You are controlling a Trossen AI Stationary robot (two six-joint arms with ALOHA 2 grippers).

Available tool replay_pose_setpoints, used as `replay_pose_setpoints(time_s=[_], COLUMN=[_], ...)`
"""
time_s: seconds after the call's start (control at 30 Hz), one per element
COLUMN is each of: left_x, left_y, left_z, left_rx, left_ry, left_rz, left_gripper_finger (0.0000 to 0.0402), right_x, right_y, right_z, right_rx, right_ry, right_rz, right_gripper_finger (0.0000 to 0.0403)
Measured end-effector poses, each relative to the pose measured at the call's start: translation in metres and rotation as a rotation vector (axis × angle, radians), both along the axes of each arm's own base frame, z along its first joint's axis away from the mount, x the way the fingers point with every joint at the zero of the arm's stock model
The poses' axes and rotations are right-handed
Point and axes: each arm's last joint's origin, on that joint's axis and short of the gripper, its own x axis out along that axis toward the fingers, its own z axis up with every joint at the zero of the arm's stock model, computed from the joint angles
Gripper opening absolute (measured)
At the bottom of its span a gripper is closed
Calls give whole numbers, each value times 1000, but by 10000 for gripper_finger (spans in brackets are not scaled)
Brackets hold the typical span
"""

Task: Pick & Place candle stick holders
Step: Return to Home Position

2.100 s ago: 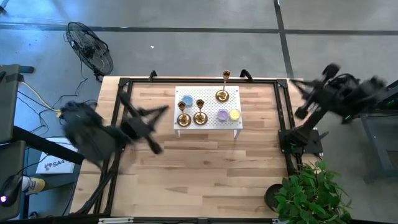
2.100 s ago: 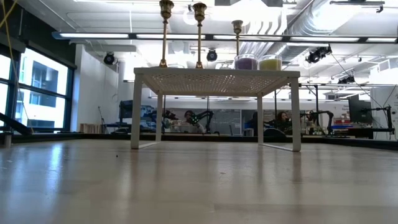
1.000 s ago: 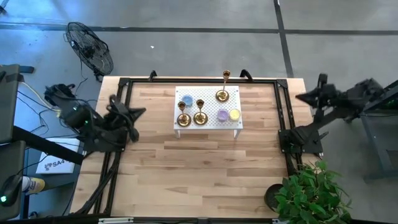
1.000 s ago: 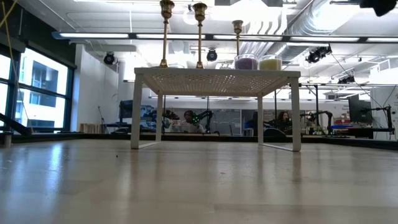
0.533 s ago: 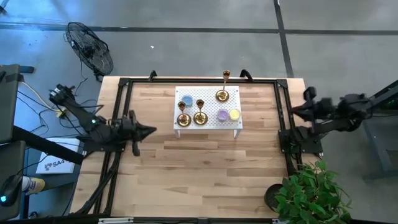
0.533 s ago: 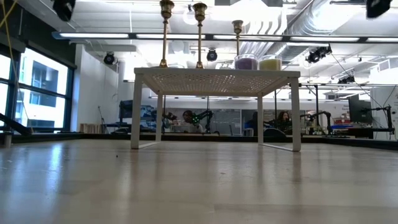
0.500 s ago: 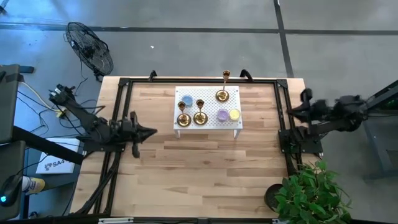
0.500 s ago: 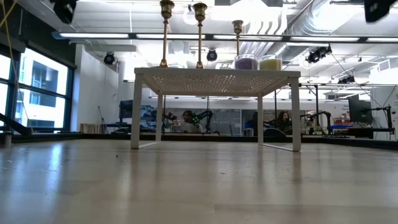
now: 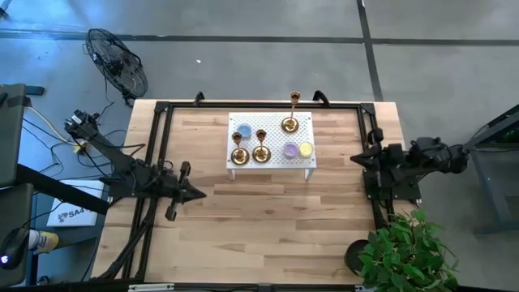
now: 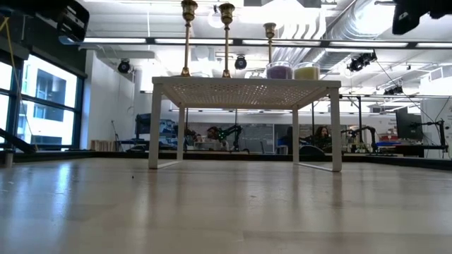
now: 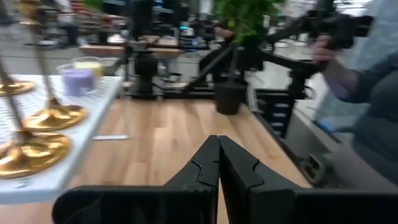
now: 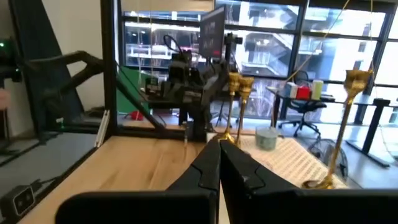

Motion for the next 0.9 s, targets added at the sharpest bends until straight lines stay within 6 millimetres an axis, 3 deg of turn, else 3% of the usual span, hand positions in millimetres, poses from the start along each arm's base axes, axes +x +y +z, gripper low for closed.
replay_pose_setpoints(time_s=[0.23,0.47,0.7,0.9], left_x=[-1,-8,-9,-9], left_y=[-1,4,5,5], left_z=[-23,-63,-68,-69], left_rx=[-14,-54,-75,-31], left_ry=[25,-12,10,10], left_rz=[-59,-59,-54,-77], left_gripper_finger=[0,0,0,0], right_x=[18,37,47,47], right_y=[4,7,9,9], right_z=[-20,-62,-95,-99], right_rx=[95,62,38,-14], right_ry=[-86,-62,-22,24], right_rz=[-14,-58,-76,-82], right_gripper_finger=[0,0,0,0])
